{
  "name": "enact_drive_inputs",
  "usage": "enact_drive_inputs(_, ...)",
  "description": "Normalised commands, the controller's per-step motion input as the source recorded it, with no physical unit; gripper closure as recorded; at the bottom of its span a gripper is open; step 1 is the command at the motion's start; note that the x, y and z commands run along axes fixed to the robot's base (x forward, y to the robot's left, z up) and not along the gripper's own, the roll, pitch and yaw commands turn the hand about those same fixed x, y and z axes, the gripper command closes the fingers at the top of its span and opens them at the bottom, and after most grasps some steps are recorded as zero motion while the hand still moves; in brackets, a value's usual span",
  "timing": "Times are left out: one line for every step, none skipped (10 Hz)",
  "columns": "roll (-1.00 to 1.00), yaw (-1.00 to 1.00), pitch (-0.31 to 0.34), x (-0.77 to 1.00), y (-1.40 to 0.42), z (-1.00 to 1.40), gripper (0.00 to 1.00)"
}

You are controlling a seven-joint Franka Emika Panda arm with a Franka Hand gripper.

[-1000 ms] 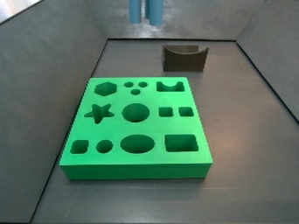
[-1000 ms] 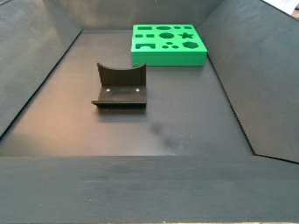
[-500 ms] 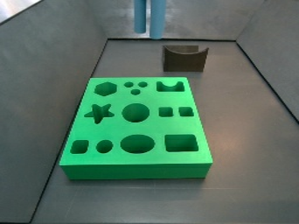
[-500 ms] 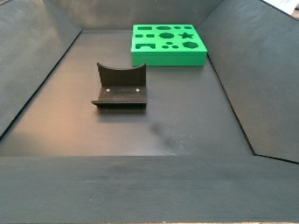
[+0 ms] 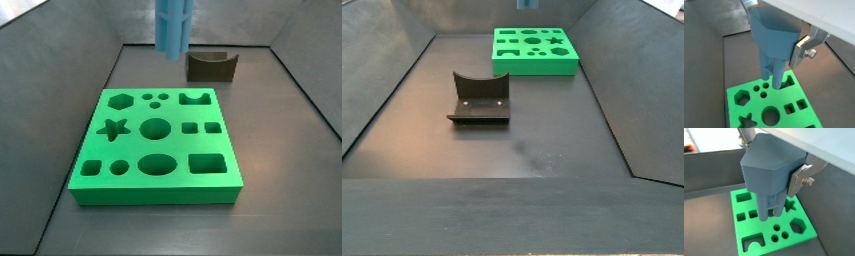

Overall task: Pick up the 3 prong object. Move up. Move to above the board. Insert the 3 prong object.
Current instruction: Insert the 3 prong object.

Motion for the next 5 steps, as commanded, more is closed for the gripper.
enact_drive_inputs(0.03, 0.0, 0.0, 0.0, 0.03, -0.05, 1.0)
enact_drive_inputs(0.09, -0.01, 0.0, -0.05, 0.25, -0.22, 1.0)
enact_drive_inputs(0.0, 0.0, -0.026, -0.09, 0.29, -0.25, 1.0)
enact_drive_inputs(0.0, 0.1, -0.053, -0.03, 0.16, -0.25, 1.0)
enact_drive_inputs(0.0, 0.04, -0.036, -0.03, 0.13, -0.18, 1.0)
